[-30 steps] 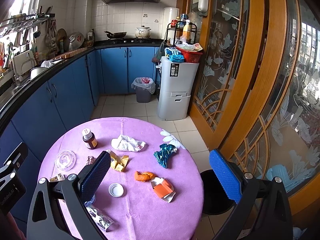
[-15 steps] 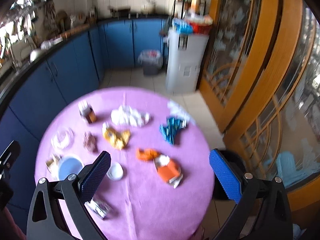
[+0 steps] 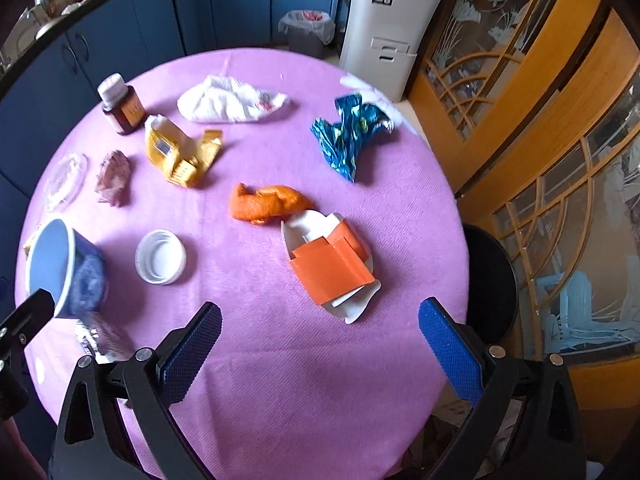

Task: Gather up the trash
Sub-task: 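Grasp the orange paper with white cup with the right tool while the left tool grasps the white bowl, then carry the orange paper and white bowl over the black bin with both tools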

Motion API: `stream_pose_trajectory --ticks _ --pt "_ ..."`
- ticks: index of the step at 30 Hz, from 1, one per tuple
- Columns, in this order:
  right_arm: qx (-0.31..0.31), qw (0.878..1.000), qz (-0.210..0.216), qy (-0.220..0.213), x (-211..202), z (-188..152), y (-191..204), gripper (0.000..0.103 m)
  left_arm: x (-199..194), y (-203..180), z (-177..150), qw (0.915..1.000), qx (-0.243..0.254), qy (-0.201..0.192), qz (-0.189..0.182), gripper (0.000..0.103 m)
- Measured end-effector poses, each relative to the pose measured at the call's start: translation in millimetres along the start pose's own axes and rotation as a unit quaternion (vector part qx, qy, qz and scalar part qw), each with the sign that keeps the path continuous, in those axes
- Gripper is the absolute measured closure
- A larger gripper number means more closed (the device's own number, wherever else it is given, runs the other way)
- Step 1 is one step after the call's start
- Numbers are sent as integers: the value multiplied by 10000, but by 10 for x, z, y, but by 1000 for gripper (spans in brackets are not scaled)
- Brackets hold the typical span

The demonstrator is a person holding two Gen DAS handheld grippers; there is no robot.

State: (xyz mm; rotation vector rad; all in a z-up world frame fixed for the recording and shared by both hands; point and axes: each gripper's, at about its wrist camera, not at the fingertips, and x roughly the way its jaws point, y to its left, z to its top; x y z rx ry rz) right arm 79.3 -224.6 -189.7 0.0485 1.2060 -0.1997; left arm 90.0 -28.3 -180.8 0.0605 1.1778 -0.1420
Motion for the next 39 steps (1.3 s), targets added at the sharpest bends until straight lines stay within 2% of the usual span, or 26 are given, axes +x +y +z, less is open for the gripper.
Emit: stream_pose_trajectory --ticks 11,15,16,19,20,21,23,26,33,39 --pt "-24 9998 -124 143 347 206 -111 7 403 55 129 9988 -181 437 144 4" --pt "49 9998 44 197 422 287 -167 7 472 81 171 9983 -273 495 114 6" --pt "57 9998 65 186 426 301 -180 9 471 79 174 9983 -270 503 90 9" --pt "38 9997 161 183 422 315 -193 31 492 60 211 9983 -250 528 44 19" --pt "40 9995 269 173 410 312 -196 45 483 60 209 9983 -246 519 53 19" --pt "17 9994 284 171 397 314 -188 49 482 64 207 9984 -245 511 55 19" --pt "-32 9998 167 123 367 306 -177 51 479 49 190 9984 -264 503 42 19" --pt "-15 9998 217 50 324 268 -174 53 461 57 191 9985 -297 453 59 20" --pt "-9 9991 387 -195 87 218 -187 54 206 42 172 9996 -232 118 53 20" --pt "44 9985 327 -438 -101 219 -228 54 26 -104 201 9999 -42 -149 -14 20"
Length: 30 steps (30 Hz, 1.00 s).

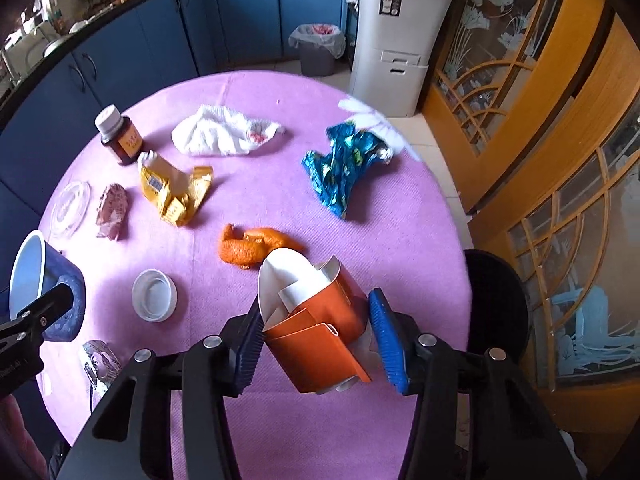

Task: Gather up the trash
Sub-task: 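Carry the orange paper and white bowl over the black bin with both tools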

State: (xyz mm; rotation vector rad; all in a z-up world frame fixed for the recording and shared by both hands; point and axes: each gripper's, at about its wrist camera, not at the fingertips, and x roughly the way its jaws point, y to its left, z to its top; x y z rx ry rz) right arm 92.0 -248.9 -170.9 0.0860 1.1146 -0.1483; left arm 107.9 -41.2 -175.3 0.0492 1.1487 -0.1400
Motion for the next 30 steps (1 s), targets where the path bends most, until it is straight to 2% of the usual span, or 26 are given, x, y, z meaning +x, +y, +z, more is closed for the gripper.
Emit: stream_pose_trajectory --ticks 5,14,30 --pt "128 9998 -73 -97 -80 -23 -148 54 -96 -263 87 9996 235 -137 -94 20" --pt "586 9975 -266 -279 -223 -89 -696 54 -218 -974 225 9958 793 -406 -229 20" --pt "1370 9885 -443 -469 -329 -225 -1673 53 -242 -2177 306 9840 1660 -592 -260 19"
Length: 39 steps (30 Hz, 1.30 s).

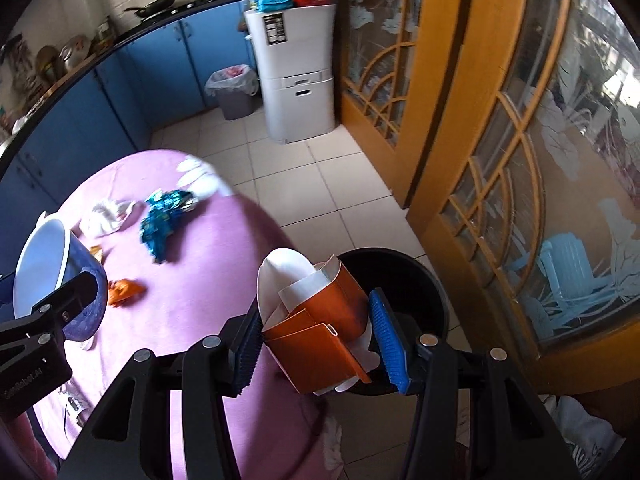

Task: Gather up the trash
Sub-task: 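Carry the orange paper and white bowl over the black bin with both tools, then open the right tool over the bin while the left tool releases the white bowl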

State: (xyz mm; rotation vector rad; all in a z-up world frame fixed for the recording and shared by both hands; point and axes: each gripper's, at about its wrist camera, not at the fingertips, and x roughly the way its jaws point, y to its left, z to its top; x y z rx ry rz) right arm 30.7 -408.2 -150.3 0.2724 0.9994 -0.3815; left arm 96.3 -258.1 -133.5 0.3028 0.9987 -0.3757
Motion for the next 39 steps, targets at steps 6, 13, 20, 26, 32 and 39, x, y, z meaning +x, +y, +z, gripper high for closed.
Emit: stream_pose_trajectory --ticks 6,13,20,26,32,39 --pt "254 9997 1 61 103 45 -318 52 42 -313 154 9997 240 -63 -9 19" --pt "368 9993 49 48 189 80 -469 49 91 -570 302 9992 377 -122 57 19" --pt "453 9989 88 -78 217 127 -558 32 141 -657 387 9992 389 -98 72 19" --pt "519 9985 -167 -110 242 124 -659 31 193 -809 398 9987 509 -61 31 19" --pt "699 9946 -736 -192 230 94 -850 31 202 -1074 397 9971 739 -99 -130 19" --pt "971 9917 -834 -153 227 35 -1074 31 235 -1390 434 9949 946 -95 -337 9"
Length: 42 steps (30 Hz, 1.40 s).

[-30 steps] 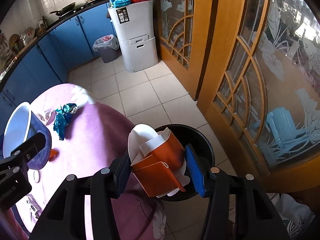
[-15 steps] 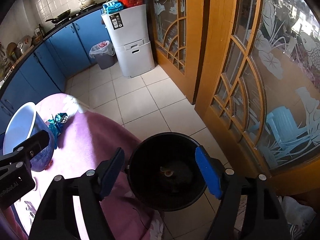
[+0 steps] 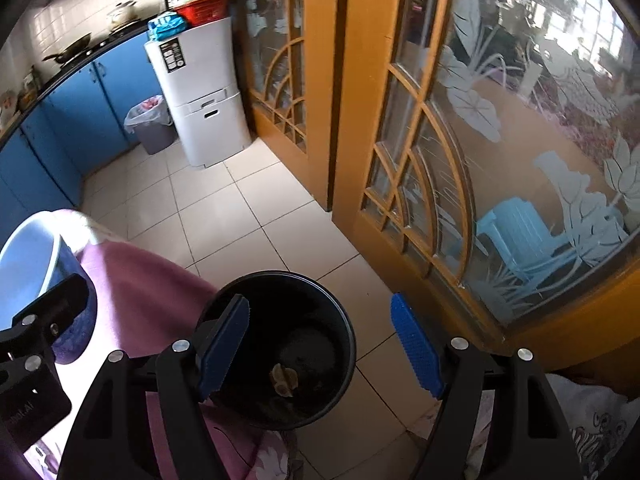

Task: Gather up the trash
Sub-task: 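Open the right tool over the bin while the left tool releases the white bowl, then grasp the orange crumpled wrapper with the right tool while the left tool grasps the white lid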

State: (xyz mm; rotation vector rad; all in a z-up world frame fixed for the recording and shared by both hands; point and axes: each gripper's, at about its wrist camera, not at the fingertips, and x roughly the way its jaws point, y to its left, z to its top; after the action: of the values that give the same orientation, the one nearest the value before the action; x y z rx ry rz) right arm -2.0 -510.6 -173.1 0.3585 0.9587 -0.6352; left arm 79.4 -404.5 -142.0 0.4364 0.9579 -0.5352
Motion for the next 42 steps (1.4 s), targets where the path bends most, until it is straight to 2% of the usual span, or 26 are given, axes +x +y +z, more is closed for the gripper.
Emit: stream_pose_trajectory --ticks 4,11,17,23,30,35,42 --pt "-17 10000 -33 -25 -18 -7 -2 31 -41 -33 39 9999 6 -150 41 4" --pt "-71 10000 56 -27 -33 -16 88 31 -28 125 3 9997 -174 -73 125 4" --pt "-178 9994 279 -50 -116 -26 248 31 -86 409 -112 9988 -393 -52 282 4" --pt "-472 9975 520 -105 -243 -83 572 31 -143 768 -293 9966 -697 8 446 4" --pt "-1057 9908 836 -112 -408 -234 1157 31 -252 1401 -671 9901 -1215 111 698 4" --pt "-1454 9838 1047 -74 -471 -368 1568 31 -278 1840 -1043 9835 -1576 326 821 4" --pt "-1918 9736 1218 225 -376 -609 2086 31 -33 2205 -1582 9755 -1895 887 674 4"
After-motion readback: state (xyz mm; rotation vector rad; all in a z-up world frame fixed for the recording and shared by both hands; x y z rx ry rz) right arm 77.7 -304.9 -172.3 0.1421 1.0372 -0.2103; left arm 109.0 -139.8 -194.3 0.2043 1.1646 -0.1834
